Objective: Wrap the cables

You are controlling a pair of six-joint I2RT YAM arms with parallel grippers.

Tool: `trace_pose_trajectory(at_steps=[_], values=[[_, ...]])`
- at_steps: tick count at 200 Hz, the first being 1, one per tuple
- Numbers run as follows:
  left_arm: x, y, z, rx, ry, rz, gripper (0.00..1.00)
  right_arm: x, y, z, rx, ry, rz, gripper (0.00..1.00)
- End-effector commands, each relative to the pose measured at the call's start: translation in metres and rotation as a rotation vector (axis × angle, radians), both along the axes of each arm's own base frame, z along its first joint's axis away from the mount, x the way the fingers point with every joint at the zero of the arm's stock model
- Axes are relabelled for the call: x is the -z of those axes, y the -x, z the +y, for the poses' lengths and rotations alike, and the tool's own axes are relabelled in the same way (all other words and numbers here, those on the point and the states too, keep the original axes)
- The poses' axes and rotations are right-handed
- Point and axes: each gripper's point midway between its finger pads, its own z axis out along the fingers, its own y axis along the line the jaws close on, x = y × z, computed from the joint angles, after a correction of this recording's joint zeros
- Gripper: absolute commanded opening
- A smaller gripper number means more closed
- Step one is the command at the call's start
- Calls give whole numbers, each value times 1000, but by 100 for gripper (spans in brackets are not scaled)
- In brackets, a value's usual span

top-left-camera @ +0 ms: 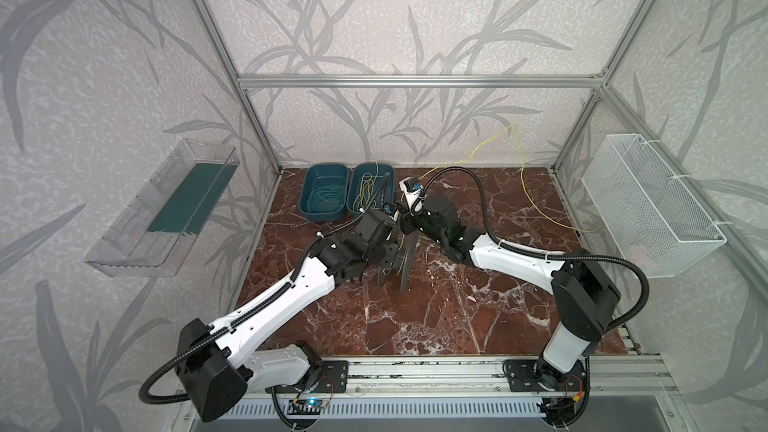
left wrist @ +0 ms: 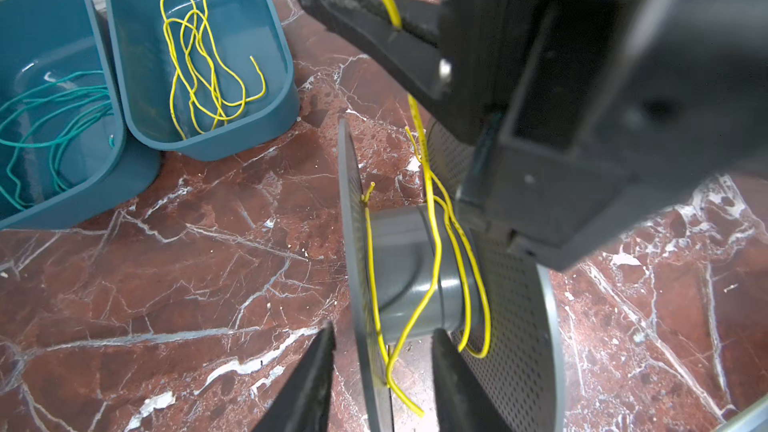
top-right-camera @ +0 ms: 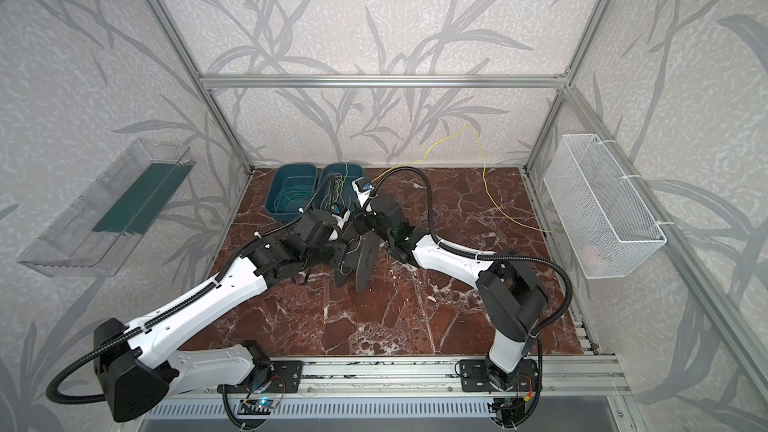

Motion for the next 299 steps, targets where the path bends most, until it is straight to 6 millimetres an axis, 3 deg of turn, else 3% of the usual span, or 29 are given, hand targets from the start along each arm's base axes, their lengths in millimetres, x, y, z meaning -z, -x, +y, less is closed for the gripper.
trace_pose_trajectory(at_steps=[1,49,92,145,196,256,299], values=[[8,1,-3,31,-9,11,45,-12,2,3,1,-63,-24,0],[33,-1,-2,34,-53,47,47,-12,3,4,-9,-135,-15,0],[48,4,1,26,-62,73,38,-3,-1,-4,3,-181,12,0],[48,4,4,24,-65,66,35,-3,-4,-8,8,-214,27,0],[43,4,4,24,-62,52,20,1,-1,-1,-34,-204,31,0],[23,9,-1,86,-45,44,24,1,-4,5,-52,-193,19,0],[30,10,-3,102,-56,67,13,-1,-4,7,-58,-203,17,0]])
